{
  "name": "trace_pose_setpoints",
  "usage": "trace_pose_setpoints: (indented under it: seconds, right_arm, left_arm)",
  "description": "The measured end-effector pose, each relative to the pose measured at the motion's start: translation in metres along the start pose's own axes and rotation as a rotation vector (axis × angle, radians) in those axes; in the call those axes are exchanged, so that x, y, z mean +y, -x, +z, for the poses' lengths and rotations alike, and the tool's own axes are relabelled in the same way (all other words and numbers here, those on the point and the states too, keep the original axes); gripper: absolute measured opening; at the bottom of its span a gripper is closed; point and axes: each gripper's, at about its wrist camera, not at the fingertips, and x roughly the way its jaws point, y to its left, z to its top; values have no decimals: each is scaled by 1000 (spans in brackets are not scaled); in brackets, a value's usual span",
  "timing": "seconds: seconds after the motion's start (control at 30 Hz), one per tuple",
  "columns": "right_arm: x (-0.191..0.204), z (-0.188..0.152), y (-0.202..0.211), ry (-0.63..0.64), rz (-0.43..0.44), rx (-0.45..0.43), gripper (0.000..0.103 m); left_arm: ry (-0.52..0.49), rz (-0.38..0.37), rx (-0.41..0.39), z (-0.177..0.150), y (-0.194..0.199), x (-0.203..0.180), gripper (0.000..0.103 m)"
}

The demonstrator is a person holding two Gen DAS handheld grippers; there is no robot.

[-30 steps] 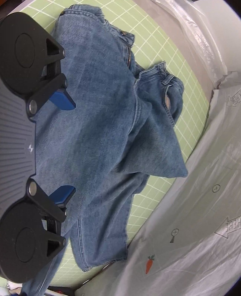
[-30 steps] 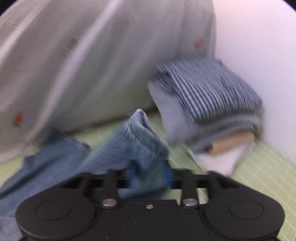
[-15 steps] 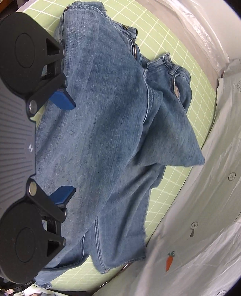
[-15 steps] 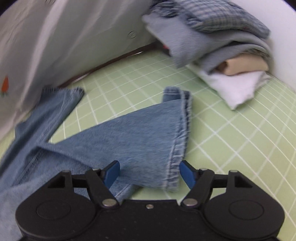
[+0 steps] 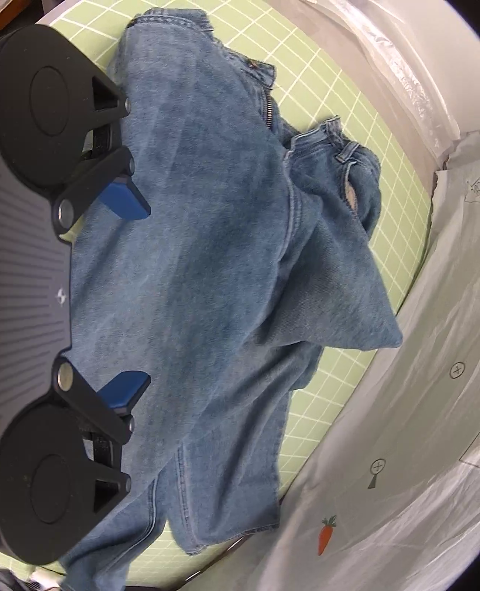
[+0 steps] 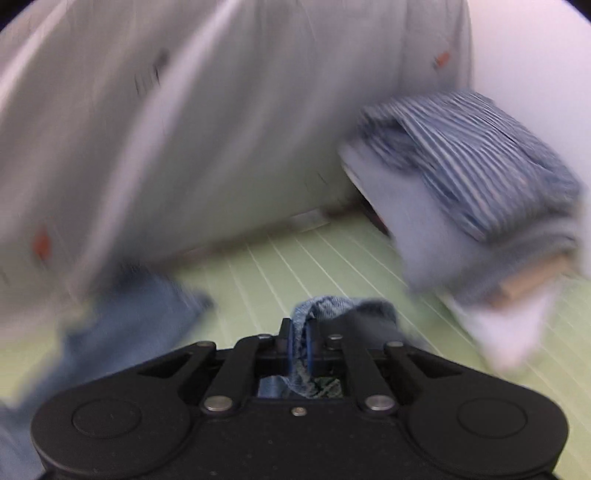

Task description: Fold clothes

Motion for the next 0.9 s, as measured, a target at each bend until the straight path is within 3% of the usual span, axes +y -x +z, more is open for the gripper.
trace_pose_setpoints:
  seconds: [0.03, 0.07, 0.13, 0.23, 0.3, 0.4, 0.53, 0.57, 0.63, 0.7, 0.73, 0.83, 0.9]
  right_arm:
    - [-5, 6, -7, -69, 66, -3, 50]
    - [-7, 9, -10, -92, 51, -6, 70]
    - [-9, 9, -12, -87, -44, -9, 70]
    - [-21, -10, -15, -42, -229, 58, 70]
    - [-35, -26, -15, -50, -305, 104, 71]
    - [-57, -49, -16, -84, -383, 174, 71]
    - [-71, -63, -18, -114, -378, 193, 71]
    - [-71, -65, -20, -109, -366, 192, 68]
    - [-70, -64, -29, -88, -339, 204, 53]
    - [-70, -64, -37, -50, -318, 222, 15]
    - [-67, -63, -37, -16, -325, 225, 6]
    - [-64, -58, -16, 27, -331, 187, 3]
    - [-64, -56, 14, 47, -382, 148, 3]
  left_arm:
    - [7, 2, -4, 2, 0, 1, 89]
    - [15, 3, -9, 4, 0, 2, 89]
    - [31, 8, -20, 6, 1, 5, 89]
    - [48, 36, -13, 6, -2, 9, 91]
    - [52, 46, 12, 6, -8, 10, 91]
    - [53, 52, 45, 7, -15, 10, 91]
    - [0, 54, 50, 10, -18, 0, 91]
    - [-10, 54, 49, 11, -18, -2, 91]
    - [-21, 49, 46, 12, -19, -6, 91]
    - [-26, 43, 45, 12, -19, -11, 91]
    - [-27, 41, 44, 12, -19, -12, 91]
    - [-30, 34, 39, 9, -16, -13, 91]
    - [-18, 32, 28, 6, -11, -9, 91]
